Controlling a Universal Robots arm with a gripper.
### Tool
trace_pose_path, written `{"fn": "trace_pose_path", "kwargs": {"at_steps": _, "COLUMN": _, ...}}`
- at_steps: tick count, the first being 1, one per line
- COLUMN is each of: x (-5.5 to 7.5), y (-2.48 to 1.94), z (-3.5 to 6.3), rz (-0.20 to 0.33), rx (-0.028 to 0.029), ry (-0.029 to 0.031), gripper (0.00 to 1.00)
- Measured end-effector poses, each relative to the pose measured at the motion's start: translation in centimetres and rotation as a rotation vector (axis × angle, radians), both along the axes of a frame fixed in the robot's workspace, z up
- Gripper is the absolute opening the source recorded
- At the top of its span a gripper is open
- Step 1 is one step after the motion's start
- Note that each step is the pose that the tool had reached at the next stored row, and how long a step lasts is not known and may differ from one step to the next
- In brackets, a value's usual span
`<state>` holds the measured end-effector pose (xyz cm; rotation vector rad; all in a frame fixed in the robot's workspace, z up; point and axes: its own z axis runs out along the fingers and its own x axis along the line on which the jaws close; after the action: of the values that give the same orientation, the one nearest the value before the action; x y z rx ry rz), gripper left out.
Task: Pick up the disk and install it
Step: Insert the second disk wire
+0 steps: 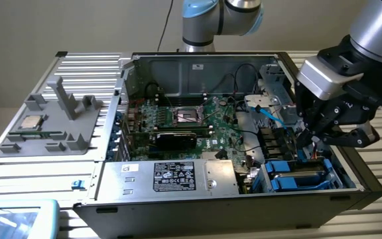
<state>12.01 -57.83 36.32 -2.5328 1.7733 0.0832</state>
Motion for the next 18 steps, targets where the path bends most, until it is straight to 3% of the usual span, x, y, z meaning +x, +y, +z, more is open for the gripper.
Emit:
{"fn": "trace_pose_path", "kwargs": {"at_steps": 5, "x": -0.02, "y": 0.0, "z": -0.03, "rz": 0.091, "rx": 0.0051, "ry": -0.0045, "gripper": 0.11}}
{"fn": "trace_pose_path", "kwargs": {"at_steps": 15, "x": -0.01, "y": 0.0, "z": -0.16, "rz": 0.272, "rx": 0.0066, "ry": -0.0128, "gripper": 0.11}}
{"fn": "trace_pose_path", "kwargs": {"at_steps": 18, "x": 0.01, "y": 0.0, "z": -0.22, "rz": 0.327, "rx": 0.0064, "ry": -0.0183, "gripper": 0.11}}
